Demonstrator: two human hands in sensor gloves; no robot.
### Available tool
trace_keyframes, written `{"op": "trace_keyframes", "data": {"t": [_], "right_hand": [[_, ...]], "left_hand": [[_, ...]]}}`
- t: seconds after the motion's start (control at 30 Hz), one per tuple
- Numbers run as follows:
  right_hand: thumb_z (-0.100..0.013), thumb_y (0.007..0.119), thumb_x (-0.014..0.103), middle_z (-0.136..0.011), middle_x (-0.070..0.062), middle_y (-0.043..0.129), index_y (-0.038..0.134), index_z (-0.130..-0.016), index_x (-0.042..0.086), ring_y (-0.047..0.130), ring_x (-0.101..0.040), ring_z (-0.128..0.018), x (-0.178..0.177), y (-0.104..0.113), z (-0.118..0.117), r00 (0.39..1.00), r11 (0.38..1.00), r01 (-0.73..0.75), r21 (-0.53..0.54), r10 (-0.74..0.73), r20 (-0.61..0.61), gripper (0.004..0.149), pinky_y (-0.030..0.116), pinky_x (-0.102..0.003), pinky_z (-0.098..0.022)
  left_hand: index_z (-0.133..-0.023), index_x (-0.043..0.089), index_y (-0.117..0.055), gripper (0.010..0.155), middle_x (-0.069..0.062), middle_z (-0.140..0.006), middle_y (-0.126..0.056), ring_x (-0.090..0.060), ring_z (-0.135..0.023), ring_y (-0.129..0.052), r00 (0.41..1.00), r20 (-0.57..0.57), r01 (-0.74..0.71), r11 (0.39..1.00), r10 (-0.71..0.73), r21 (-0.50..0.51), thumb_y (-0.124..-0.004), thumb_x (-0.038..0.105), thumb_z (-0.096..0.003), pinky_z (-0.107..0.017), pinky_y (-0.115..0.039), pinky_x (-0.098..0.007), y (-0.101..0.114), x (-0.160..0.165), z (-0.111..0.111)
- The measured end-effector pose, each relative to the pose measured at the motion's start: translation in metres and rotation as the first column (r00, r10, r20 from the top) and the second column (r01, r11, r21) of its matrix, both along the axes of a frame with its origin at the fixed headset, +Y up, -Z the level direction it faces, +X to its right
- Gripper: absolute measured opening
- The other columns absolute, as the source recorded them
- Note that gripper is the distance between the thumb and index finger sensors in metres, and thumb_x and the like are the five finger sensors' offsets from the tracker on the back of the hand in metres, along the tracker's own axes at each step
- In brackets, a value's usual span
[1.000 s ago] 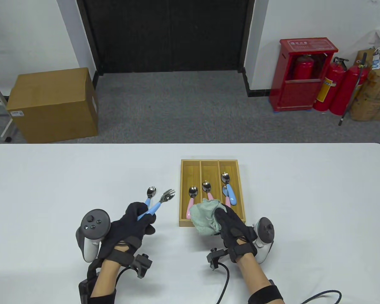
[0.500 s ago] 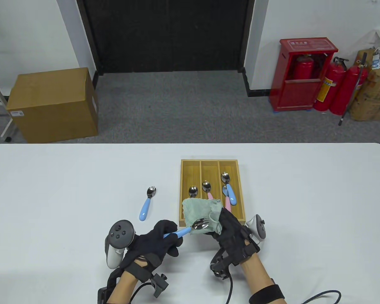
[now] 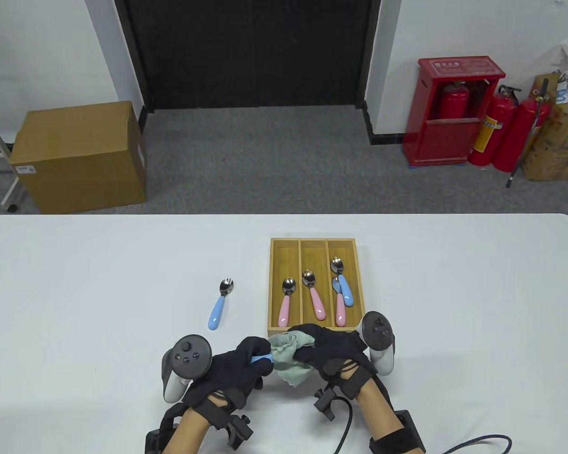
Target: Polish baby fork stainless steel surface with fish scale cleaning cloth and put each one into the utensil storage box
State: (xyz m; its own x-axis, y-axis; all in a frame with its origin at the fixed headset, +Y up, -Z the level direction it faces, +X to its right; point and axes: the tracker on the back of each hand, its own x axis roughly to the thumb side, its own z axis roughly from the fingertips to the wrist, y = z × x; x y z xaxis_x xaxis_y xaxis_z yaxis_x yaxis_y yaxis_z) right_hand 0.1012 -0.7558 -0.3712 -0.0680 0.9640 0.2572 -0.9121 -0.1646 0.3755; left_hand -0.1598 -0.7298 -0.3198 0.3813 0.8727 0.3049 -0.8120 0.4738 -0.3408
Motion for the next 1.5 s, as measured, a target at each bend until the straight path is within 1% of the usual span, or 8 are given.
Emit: {"op": "trace_keyframes", "data": {"t": [0.13, 0.3, 0.47, 0.57, 0.73, 0.9, 1.13, 1.5], "right_hand": [[-0.029, 0.091, 0.03, -0.044, -0.02, 0.106, 0.093, -0.068, 0.006, 0.109, -0.029, -0.019, 0.0, 0.005, 0.004, 0.978, 0.976, -0.196, 0.093, 0.188, 0.085, 0.046, 0.088, -0.046, -0.012], [-0.03, 0.088, 0.043, -0.032, -0.017, 0.108, 0.097, -0.058, 0.003, 0.107, -0.026, -0.008, -0.003, 0.005, 0.004, 0.981, 0.981, -0.178, 0.079, 0.171, 0.091, 0.049, 0.087, -0.044, -0.006], [-0.028, 0.092, 0.03, -0.048, -0.023, 0.105, 0.094, -0.068, 0.006, 0.106, -0.036, -0.024, -0.008, 0.006, 0.003, 0.985, 0.983, -0.159, 0.089, 0.164, -0.054, 0.047, 0.085, -0.05, -0.018], [-0.026, 0.092, 0.019, -0.062, -0.023, 0.1, 0.091, -0.072, 0.012, 0.103, -0.04, -0.035, -0.016, 0.01, 0.008, 0.957, 0.959, -0.251, 0.134, 0.267, -0.115, 0.046, 0.083, -0.054, -0.025], [-0.025, 0.091, 0.022, -0.053, -0.024, 0.103, 0.093, -0.07, 0.01, 0.105, -0.036, -0.024, -0.021, 0.011, 0.01, 0.926, 0.913, -0.359, 0.193, 0.375, -0.051, 0.047, 0.084, -0.05, -0.017], [-0.027, 0.09, 0.035, -0.036, -0.019, 0.107, 0.096, -0.065, 0.005, 0.106, -0.027, -0.009, -0.019, 0.01, 0.008, 0.891, 0.863, -0.452, 0.225, 0.451, 0.056, 0.049, 0.085, -0.044, -0.006], [-0.028, 0.087, 0.044, -0.024, -0.014, 0.108, 0.099, -0.056, 0.003, 0.104, -0.022, 0.002, -0.012, 0.012, 0.008, 0.9, 0.884, -0.424, 0.195, 0.389, 0.196, 0.05, 0.085, -0.04, 0.001], [-0.026, 0.09, 0.033, -0.034, -0.017, 0.108, 0.098, -0.061, 0.007, 0.106, -0.028, -0.011, -0.004, 0.015, 0.011, 0.931, 0.944, -0.297, 0.144, 0.252, 0.263, 0.044, 0.086, -0.046, -0.01]], "left_hand": [[-0.096, 0.019, -0.068, 0.053, -0.006, -0.071, -0.092, -0.015, -0.038, -0.097, 0.997, -0.029, 0.078, 0.996, -0.077, 0.041, -0.077, 0.042, -0.0483, -0.053, -0.079, -0.054, 0.002, 0.0, 0.001], [-0.095, 0.018, -0.07, 0.053, -0.006, -0.068, -0.092, -0.015, -0.035, -0.097, 1.0, -0.024, 0.012, 1.0, -0.012, 0.01, -0.077, 0.043, -0.0485, -0.052, -0.079, -0.054, 0.001, -0.005, 0.001], [-0.095, 0.019, -0.07, 0.053, -0.006, -0.068, -0.092, -0.016, -0.036, -0.096, 0.998, 0.007, 0.067, 0.997, -0.067, 0.03, -0.078, 0.042, -0.0479, -0.053, -0.078, -0.054, 0.001, -0.003, 0.002], [-0.094, 0.019, -0.071, 0.052, -0.007, -0.069, -0.092, -0.017, -0.036, -0.095, 0.99, 0.008, 0.138, 0.988, -0.139, 0.073, -0.079, 0.041, -0.0472, -0.055, -0.077, -0.055, 0.002, 0.002, 0.004], [-0.094, 0.02, -0.072, 0.052, -0.007, -0.069, -0.092, -0.017, -0.036, -0.094, 0.987, -0.009, 0.163, 0.983, -0.163, 0.085, -0.079, 0.041, -0.0469, -0.055, -0.077, -0.055, 0.001, 0.001, 0.004], [-0.094, 0.021, -0.072, 0.051, -0.007, -0.069, -0.091, -0.017, -0.037, -0.094, 0.985, -0.042, 0.172, 0.981, -0.169, 0.087, -0.079, 0.041, -0.047, -0.056, -0.076, -0.054, 0.001, -0.004, 0.001], [-0.095, 0.021, -0.071, 0.052, -0.006, -0.07, -0.091, -0.016, -0.037, -0.094, 0.99, -0.07, 0.126, 0.99, -0.121, 0.069, -0.078, 0.042, -0.0476, -0.056, -0.077, -0.054, 0.0, -0.009, -0.001], [-0.096, 0.02, -0.068, 0.053, -0.005, -0.07, -0.091, -0.015, -0.038, -0.095, 0.993, -0.051, 0.107, 0.993, -0.105, 0.048, -0.077, 0.042, -0.0482, -0.056, -0.077, -0.054, 0.0, -0.007, -0.001]]}}
